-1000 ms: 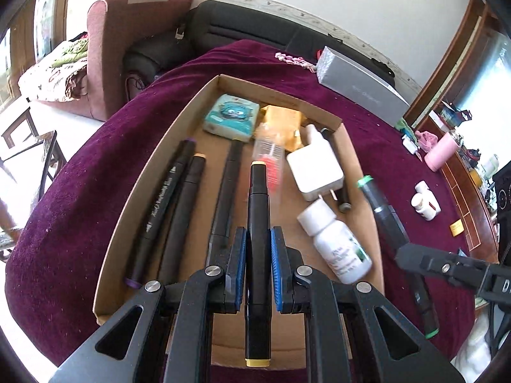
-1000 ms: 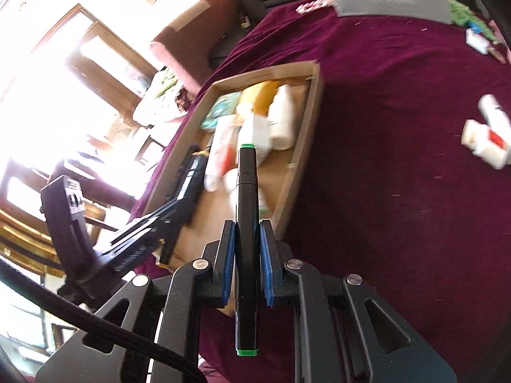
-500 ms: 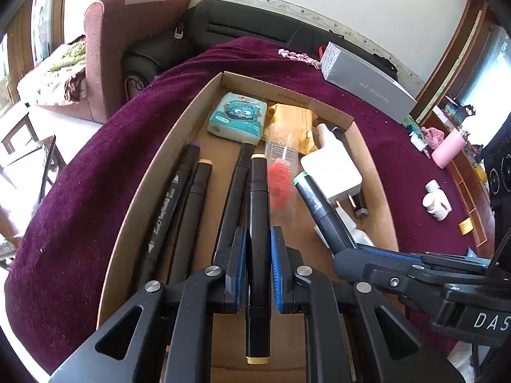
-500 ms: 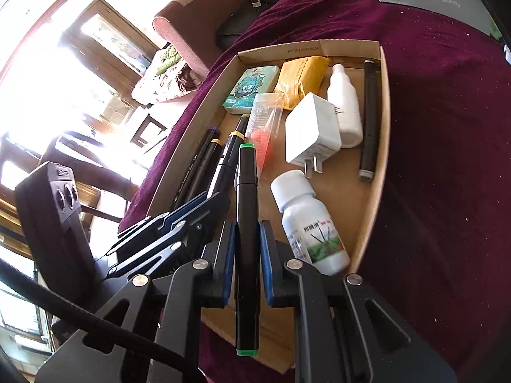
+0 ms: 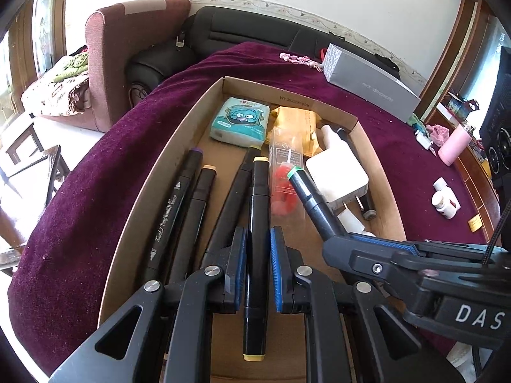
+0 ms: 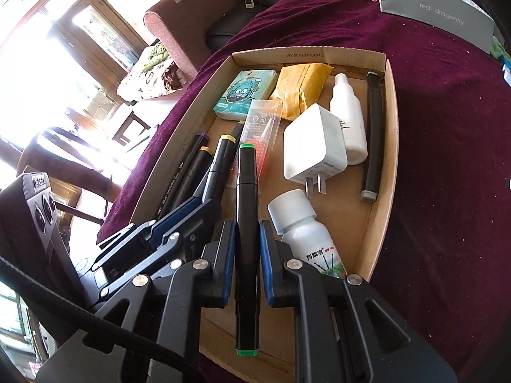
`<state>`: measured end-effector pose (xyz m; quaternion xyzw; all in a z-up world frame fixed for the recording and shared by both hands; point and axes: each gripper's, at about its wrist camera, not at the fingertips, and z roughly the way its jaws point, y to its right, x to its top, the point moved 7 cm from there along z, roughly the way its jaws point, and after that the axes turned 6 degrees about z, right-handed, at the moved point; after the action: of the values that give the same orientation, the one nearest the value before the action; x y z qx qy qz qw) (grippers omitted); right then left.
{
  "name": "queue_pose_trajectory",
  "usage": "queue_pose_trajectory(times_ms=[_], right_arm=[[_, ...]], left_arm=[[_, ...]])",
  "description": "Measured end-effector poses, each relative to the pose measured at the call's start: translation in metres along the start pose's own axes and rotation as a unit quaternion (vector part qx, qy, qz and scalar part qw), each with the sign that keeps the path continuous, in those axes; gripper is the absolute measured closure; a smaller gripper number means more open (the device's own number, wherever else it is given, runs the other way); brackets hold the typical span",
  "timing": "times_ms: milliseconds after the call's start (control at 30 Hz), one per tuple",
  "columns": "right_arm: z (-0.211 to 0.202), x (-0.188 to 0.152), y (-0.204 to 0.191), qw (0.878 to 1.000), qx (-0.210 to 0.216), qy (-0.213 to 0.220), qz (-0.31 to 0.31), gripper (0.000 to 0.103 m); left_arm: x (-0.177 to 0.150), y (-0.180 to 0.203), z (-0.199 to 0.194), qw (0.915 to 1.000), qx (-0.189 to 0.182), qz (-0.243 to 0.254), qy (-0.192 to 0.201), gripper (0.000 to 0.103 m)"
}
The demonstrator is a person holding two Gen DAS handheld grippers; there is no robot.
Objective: Organize objects
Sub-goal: 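Lower the markers into the box and open both grippers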
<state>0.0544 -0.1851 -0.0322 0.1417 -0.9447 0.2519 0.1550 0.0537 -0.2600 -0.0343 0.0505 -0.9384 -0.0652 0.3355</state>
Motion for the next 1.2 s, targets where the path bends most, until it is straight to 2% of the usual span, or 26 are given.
queue_pose_trajectory(times_ms=[633,833,1000,1200], right_arm=[[0.005,0.003,0.007,1.000,-0.008,0.000,0.016,0.089],[0.004,0.004,0.009,1.000,-0.003,0.003,0.022,0.085],[-0.002,0.004,0.011,1.000,0.005,0.010,0.028,0.078],[-0.018,0.004,0.024,0.998,0.030,0.026,0.045,0.075]], left_arm=[[0.001,-0.003,0.004,0.9997,-0.013,-0.021,-0.002,0.090],[0.002,-0.001,0.002,0.9996,-0.016,-0.021,0.001,0.079],[0.004,0.004,-0.004,0.9998,-0.010,-0.015,0.004,0.078],[0.006,0.019,-0.015,1.0000,-0.004,0.000,0.009,0.072]])
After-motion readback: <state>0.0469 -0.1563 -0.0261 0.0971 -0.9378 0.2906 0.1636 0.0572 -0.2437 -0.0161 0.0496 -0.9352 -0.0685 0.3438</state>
